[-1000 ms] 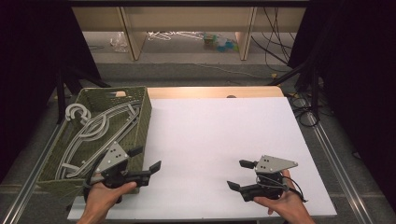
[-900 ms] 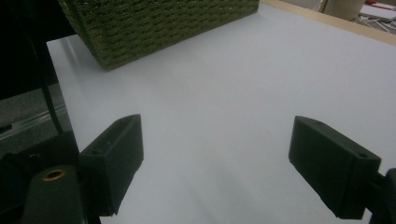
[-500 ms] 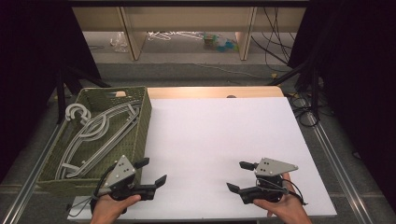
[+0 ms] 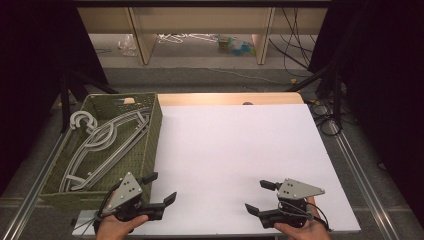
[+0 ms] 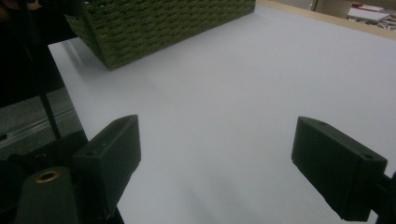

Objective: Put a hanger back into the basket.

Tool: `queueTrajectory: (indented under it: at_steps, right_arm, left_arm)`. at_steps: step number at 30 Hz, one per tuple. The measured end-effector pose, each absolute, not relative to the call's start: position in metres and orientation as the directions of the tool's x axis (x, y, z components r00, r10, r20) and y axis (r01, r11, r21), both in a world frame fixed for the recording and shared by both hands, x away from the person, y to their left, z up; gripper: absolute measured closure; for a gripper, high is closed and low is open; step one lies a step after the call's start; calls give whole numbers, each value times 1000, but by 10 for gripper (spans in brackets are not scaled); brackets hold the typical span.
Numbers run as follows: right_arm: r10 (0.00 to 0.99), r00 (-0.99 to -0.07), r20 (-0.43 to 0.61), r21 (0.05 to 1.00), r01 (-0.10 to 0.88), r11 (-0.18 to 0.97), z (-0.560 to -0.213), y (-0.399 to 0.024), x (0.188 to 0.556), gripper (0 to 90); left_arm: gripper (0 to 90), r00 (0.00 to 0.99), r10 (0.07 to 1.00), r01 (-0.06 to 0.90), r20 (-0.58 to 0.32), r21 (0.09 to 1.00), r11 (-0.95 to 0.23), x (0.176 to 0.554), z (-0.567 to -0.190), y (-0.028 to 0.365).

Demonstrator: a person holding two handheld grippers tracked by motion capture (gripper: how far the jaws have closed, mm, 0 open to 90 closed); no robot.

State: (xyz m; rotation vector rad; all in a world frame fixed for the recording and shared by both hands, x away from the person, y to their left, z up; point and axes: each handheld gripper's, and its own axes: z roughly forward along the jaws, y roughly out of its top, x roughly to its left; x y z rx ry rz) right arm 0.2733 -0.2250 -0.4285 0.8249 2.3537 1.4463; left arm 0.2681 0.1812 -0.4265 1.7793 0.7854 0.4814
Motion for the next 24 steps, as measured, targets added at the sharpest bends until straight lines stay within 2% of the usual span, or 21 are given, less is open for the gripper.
queueTrajectory:
  at_steps: [3,6,7,8,13,16,24]
  right_arm:
    - [588,-806,68,875,331,352,-430,-223,274,167]
    - [578,-812,84,869,344,357,-432,-222,274,167]
    - [580,-812,61,875,323,361,-432,-223,275,167]
    - [585,-808,67,871,333,361,-432,-223,275,166]
    - [590,-804,74,872,339,353,-432,-223,274,166]
    - [581,-811,63,874,326,360,-432,-223,275,166]
    - [586,-807,75,868,342,361,-433,-222,274,166]
  left_arm:
    - [159,694,716,289,-77,941,-179,268,-428,180]
    - [160,693,717,286,-71,940,-184,268,-427,181]
    - [160,701,711,276,-55,941,-199,269,-427,181]
    - [159,697,713,287,-78,941,-178,268,-428,180]
    - [160,706,707,271,-53,941,-201,269,-427,180]
    - [160,695,714,286,-79,942,-174,269,-428,180]
    - [160,708,704,275,-56,940,-202,269,-428,179]
